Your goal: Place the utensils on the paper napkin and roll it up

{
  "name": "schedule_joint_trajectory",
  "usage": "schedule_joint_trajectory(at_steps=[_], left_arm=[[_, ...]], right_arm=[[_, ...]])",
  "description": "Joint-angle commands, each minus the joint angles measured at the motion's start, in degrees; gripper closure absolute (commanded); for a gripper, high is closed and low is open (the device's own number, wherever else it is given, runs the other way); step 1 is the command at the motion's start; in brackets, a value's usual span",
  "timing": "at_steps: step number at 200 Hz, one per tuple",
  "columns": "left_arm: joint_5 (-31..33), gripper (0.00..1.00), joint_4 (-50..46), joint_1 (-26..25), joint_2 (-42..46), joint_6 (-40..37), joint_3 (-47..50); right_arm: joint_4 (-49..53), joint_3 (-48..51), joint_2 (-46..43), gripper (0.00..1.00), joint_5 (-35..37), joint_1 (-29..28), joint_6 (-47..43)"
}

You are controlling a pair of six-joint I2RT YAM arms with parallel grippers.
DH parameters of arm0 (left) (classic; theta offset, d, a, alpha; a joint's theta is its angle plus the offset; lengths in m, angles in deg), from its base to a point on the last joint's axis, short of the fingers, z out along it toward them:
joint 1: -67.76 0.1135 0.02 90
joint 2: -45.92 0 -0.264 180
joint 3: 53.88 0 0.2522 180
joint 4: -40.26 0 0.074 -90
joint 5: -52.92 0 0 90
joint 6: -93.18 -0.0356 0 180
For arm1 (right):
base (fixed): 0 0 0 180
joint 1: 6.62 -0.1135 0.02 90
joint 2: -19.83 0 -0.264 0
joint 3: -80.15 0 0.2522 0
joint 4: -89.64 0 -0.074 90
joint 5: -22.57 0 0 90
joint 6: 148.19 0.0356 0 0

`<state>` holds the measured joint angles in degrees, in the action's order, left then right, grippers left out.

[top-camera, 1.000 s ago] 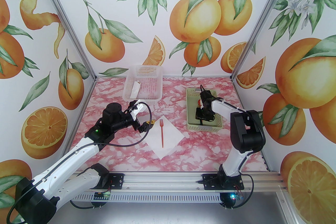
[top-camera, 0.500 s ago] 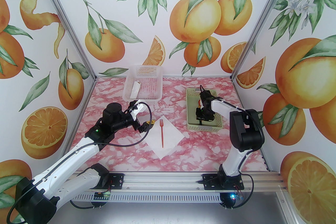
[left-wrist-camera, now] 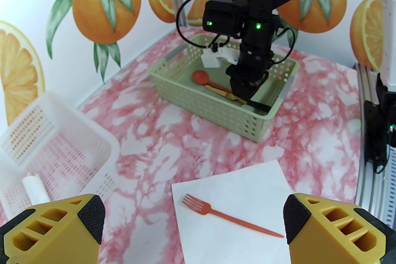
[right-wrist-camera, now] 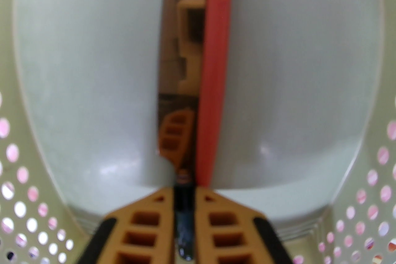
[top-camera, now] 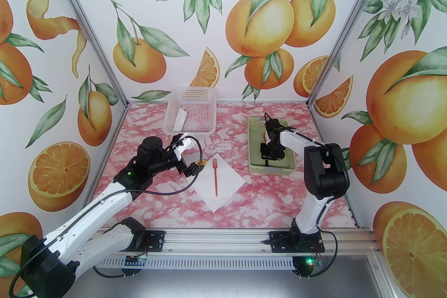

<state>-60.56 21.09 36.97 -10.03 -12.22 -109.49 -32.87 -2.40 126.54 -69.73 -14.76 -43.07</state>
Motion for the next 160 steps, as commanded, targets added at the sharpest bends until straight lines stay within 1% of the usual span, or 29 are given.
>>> schedule_joint_trajectory(at_steps=[1, 56, 104, 123, 143, 160], left_arm=[[-0.1, 0.00, -0.1, -0.2, -0.2, -0.7, -0.7], [-0.1, 0.00, -0.1, -0.2, -0.3, -0.7, -0.7], [-0.2, 0.00, -0.1, -0.2, -0.1, -0.7, -0.8], [-0.1, 0.00, 0.0, -0.2, 0.0, -0.8, -0.7], [0.0, 0.00, -0.1, -0.2, 0.0, -0.8, -0.7], [-0.1, 0.00, 0.0, -0.2, -0.1, -0.8, -0.8]], right_arm=[[1.2, 0.7, -1.4, 0.90, 1.6, -0.6, -0.1], [2.6, -1.6, -4.9, 0.90, 0.8, -1.9, 0.4], [0.8, -2.5, -2.6, 0.89, -1.1, -2.9, 1.6], [1.2, -3.2, -1.3, 0.89, -0.6, -3.3, 1.8], [1.4, -2.6, -2.1, 0.86, 1.6, -3.5, 1.9], [1.9, -2.3, -3.4, 0.79, 2.7, -3.4, 1.5]])
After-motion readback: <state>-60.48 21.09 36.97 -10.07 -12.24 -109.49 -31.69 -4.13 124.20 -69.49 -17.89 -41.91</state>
